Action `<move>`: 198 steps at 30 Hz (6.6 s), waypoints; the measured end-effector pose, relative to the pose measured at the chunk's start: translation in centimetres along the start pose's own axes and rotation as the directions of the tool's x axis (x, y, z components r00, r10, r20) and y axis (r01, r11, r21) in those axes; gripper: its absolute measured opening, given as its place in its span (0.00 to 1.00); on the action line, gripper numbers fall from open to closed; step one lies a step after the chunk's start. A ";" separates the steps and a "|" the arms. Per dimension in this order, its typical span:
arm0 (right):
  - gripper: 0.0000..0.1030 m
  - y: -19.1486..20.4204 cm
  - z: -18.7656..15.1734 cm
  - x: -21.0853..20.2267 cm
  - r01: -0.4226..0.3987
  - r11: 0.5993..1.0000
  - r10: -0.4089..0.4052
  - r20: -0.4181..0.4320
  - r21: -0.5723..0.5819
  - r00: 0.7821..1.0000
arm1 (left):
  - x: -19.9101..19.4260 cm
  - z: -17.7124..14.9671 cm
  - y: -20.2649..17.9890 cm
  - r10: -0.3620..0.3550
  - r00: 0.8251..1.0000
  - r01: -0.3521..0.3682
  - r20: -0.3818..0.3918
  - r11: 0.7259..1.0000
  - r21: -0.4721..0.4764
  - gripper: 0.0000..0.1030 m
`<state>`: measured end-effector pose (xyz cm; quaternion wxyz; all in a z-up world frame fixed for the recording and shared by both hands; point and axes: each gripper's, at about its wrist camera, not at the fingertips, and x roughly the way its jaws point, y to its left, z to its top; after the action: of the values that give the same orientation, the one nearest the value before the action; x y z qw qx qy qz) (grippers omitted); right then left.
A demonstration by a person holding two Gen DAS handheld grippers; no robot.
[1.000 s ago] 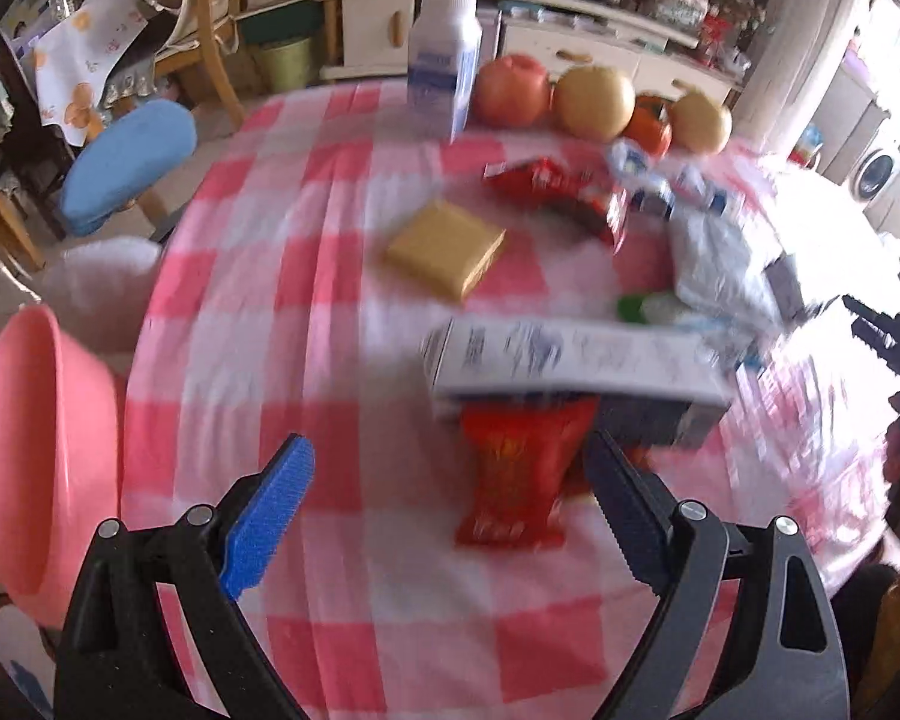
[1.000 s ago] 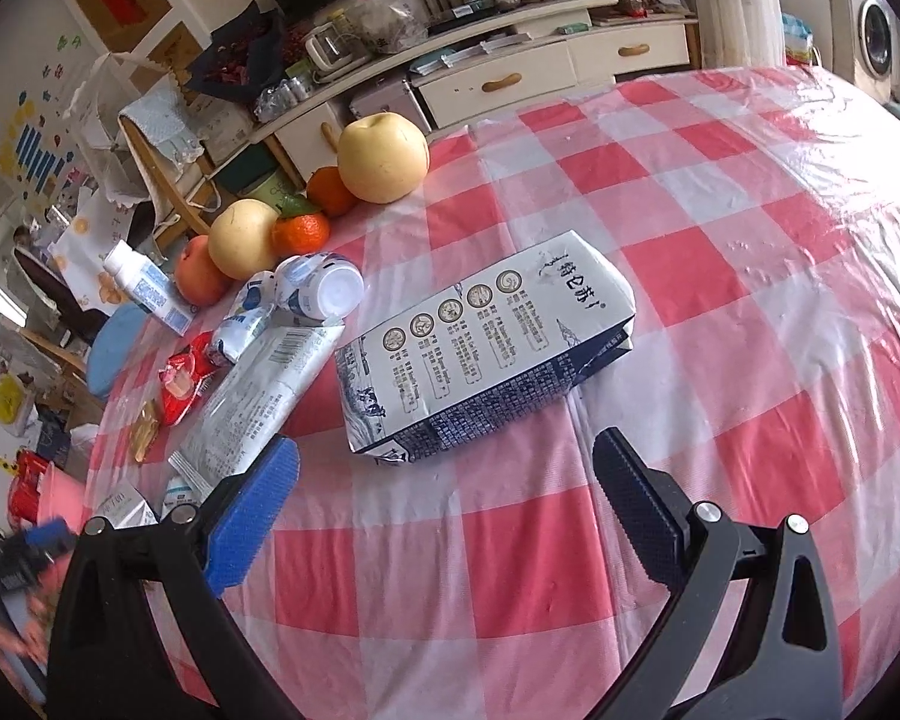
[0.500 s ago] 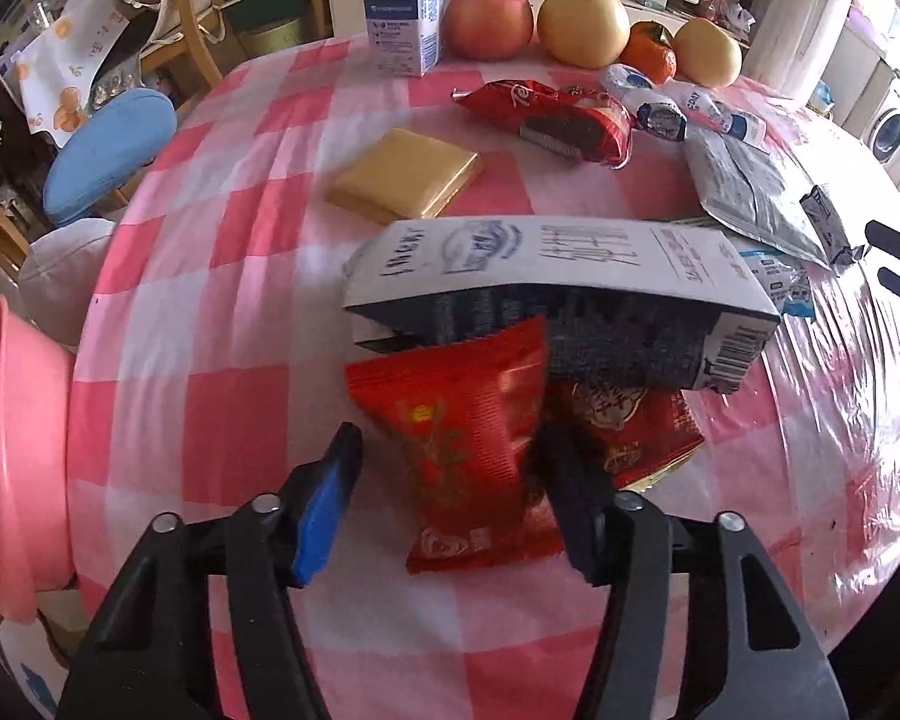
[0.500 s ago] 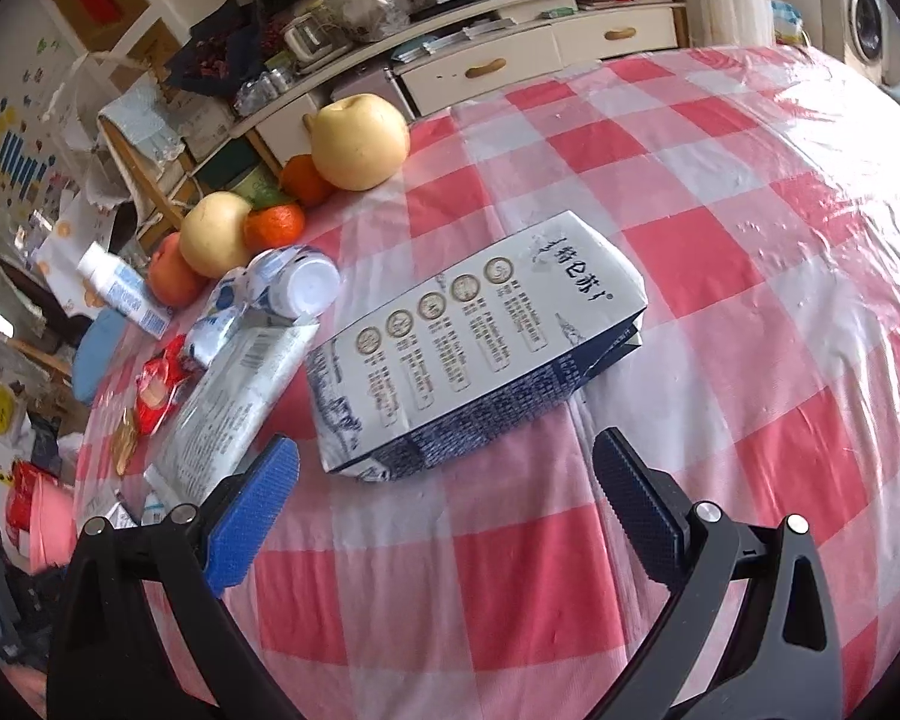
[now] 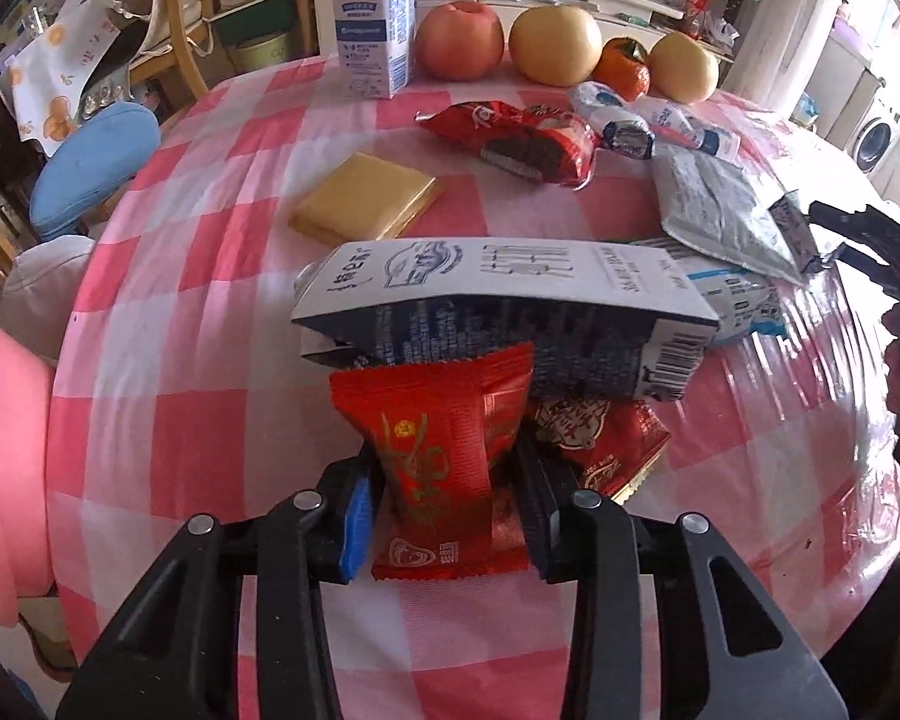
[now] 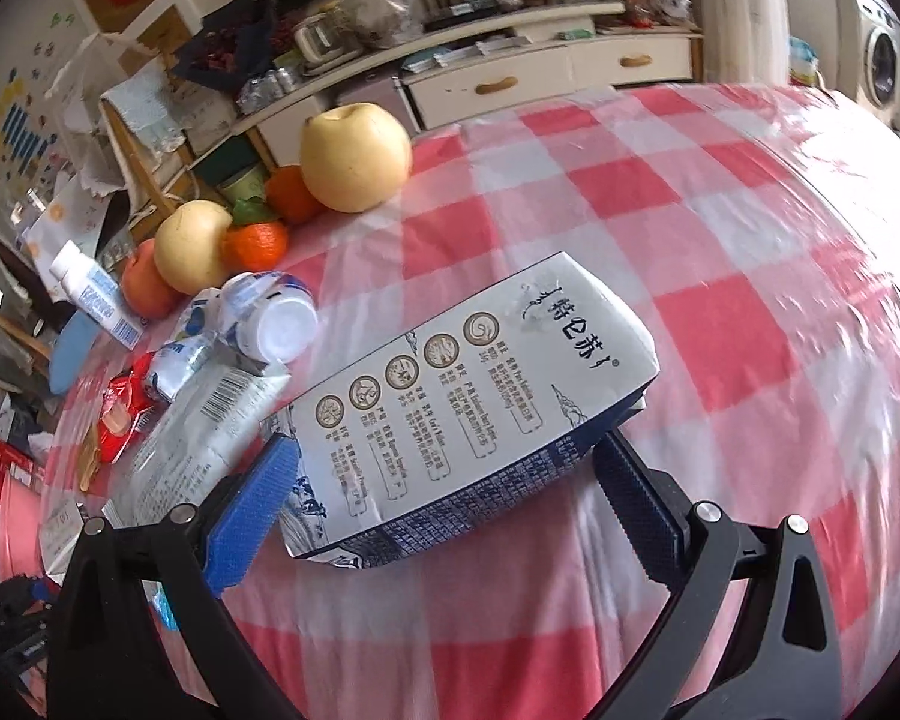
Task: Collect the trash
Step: 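Grasp the red snack packet with the left tool while the right tool grasps the white carton, then carry the packet and carton to the pink bucket and open both tools, then move both open tools back over the table items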
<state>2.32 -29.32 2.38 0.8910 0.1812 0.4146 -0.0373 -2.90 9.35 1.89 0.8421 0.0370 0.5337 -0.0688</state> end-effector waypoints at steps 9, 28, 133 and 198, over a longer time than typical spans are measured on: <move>0.96 0.9 0.2 0.5 -0.049 0.998 0.049 -0.017 -0.049 0.999 | -1.7 0.7 0.1 -0.073 0.996 0.075 0.048 0.997 -0.026 0.39; 0.96 7.6 0.4 0.7 -0.182 0.924 0.198 0.013 -0.337 0.980 | -3.1 1.1 0.4 -0.165 0.983 0.170 0.080 0.984 -0.059 0.39; 0.55 53.3 -14.1 -8.7 -0.490 0.612 0.515 -0.157 -0.621 0.843 | -13.7 -7.9 33.3 0.216 0.919 0.091 0.330 0.697 -0.711 0.42; 0.96 32.1 -15.5 -13.6 -0.133 0.750 0.316 0.174 -0.648 0.933 | -14.1 1.1 11.6 0.187 0.918 -0.113 0.350 0.969 -0.220 0.87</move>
<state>-10.86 4.96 12.79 0.9461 -0.0832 0.2516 0.1863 -6.05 21.68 14.96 0.9295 -0.0185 0.3659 0.0434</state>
